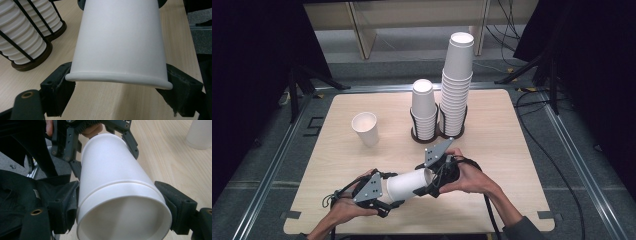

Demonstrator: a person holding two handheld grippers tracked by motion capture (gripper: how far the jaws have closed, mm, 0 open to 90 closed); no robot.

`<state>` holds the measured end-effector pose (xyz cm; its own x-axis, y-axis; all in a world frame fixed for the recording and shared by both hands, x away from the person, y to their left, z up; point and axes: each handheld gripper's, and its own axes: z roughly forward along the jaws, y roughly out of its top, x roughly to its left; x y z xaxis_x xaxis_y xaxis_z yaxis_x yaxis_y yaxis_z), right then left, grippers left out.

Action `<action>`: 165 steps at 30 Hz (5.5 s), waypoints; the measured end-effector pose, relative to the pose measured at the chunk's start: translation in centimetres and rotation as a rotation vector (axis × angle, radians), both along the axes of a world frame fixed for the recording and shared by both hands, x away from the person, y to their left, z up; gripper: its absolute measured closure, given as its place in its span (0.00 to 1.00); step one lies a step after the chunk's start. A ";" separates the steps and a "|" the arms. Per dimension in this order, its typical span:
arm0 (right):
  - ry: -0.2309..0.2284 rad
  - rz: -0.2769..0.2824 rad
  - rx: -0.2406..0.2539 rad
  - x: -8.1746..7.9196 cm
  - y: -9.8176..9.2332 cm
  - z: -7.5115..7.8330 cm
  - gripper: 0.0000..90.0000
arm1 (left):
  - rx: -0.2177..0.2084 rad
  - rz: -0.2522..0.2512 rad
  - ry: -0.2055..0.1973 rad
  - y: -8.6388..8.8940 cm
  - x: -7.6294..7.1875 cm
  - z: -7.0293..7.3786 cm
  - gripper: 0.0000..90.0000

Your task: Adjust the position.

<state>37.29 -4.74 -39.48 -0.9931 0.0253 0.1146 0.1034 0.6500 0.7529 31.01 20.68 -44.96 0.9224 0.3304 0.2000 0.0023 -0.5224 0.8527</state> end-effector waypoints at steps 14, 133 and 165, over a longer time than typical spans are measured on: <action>-0.212 0.025 -0.221 -1.8 1.6 0.7 0.22 | 0.094 0.014 0.030 -0.6 -0.3 0.4 0.19; -0.132 -0.023 -0.020 0.1 0.4 -1.0 0.18 | -0.387 0.095 0.131 1.2 0.4 2.0 0.17; -0.232 0.063 -0.117 -1.2 3.0 -1.9 0.24 | -0.298 0.098 0.125 0.4 0.3 1.8 0.09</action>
